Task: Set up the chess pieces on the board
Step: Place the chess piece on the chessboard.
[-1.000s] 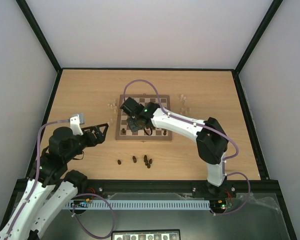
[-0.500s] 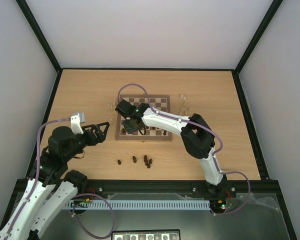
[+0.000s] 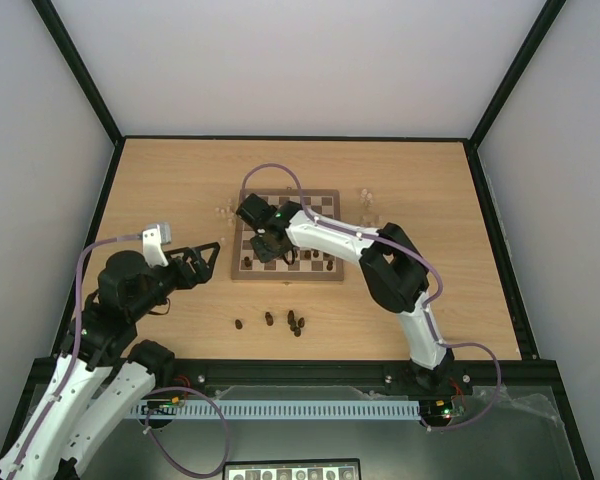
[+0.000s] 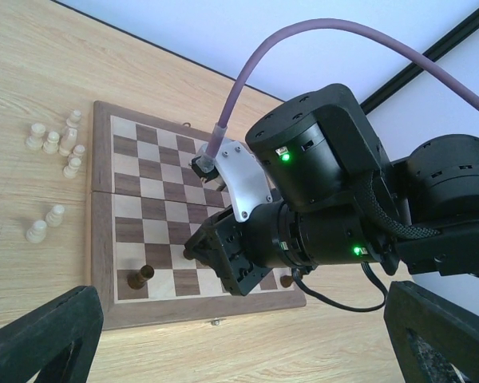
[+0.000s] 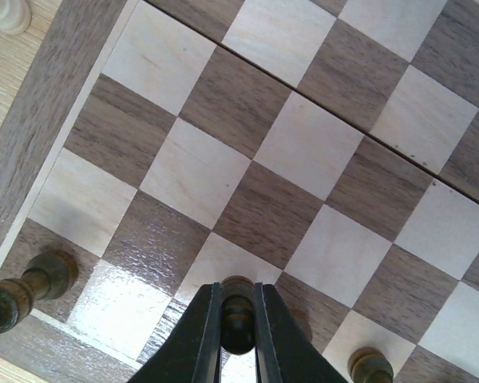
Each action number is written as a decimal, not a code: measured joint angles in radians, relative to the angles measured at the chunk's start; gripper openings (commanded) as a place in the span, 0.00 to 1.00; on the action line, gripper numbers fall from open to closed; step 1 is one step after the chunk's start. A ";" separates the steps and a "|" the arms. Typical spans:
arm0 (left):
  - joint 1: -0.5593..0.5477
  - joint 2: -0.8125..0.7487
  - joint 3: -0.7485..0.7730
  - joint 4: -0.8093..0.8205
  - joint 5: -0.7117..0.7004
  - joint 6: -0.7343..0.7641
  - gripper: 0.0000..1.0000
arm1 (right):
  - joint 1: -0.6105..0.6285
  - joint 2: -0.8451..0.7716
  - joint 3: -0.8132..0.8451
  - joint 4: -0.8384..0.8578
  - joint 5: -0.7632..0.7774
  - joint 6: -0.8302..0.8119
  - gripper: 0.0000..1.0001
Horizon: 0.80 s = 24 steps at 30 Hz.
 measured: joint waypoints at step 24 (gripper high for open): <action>0.000 0.002 -0.013 0.010 -0.001 -0.003 1.00 | -0.008 0.017 0.004 0.005 -0.036 -0.017 0.06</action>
